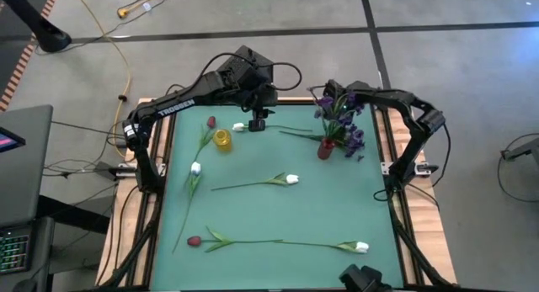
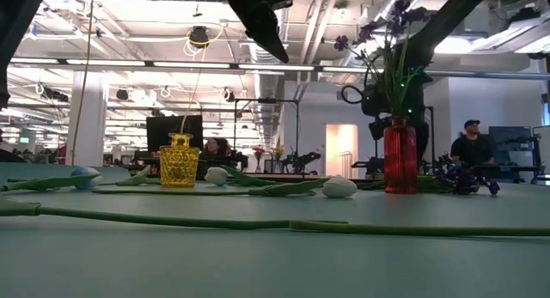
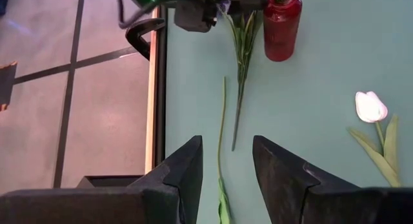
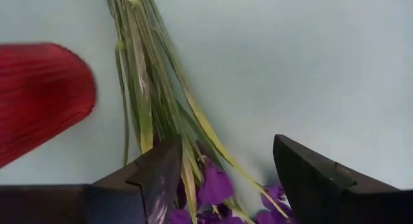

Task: Sort flowers into vase by color
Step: Put the violet flowers into the red vase

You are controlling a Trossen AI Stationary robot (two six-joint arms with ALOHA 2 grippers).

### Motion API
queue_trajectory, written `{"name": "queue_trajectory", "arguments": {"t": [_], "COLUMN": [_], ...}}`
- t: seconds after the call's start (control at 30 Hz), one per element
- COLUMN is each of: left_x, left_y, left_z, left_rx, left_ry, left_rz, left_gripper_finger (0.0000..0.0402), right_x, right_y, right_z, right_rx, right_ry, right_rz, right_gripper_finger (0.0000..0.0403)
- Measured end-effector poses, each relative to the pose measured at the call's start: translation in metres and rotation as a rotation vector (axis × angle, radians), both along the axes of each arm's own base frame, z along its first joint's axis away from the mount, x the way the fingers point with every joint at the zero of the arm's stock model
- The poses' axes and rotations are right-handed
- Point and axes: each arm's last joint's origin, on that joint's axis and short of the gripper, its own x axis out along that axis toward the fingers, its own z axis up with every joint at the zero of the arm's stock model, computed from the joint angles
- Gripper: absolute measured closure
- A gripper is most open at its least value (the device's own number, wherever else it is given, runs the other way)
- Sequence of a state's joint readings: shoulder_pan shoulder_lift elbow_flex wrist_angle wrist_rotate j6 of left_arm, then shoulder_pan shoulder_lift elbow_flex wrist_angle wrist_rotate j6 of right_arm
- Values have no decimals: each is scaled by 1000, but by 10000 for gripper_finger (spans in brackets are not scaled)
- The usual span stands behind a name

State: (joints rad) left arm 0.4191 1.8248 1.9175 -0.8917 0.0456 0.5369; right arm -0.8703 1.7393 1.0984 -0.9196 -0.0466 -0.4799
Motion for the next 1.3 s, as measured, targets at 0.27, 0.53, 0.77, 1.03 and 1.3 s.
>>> {"name": "queue_trajectory", "arguments": {"t": [0.27,0.53,0.77,1.03,1.3], "left_x": [0,1,1,1,0], "left_y": [0,0,0,0,0], "left_z": [0,1,1,1,1], "left_rx": [13,14,14,14,21], "left_ry": [-2,-3,-4,-5,-1], "left_rz": [-11,-12,-11,-12,-18], "left_gripper_finger": [277,277,277,277,277], "right_x": [-2,-3,-10,-13,-10], "right_y": [2,-3,-7,-24,-29], "right_z": [-6,-7,-9,20,54], "right_rx": [1,-51,-50,-57,-53], "right_ry": [0,-8,6,18,19], "right_rz": [10,-19,-48,-108,-67], "right_gripper_finger": [145,263,386,380,387]}}
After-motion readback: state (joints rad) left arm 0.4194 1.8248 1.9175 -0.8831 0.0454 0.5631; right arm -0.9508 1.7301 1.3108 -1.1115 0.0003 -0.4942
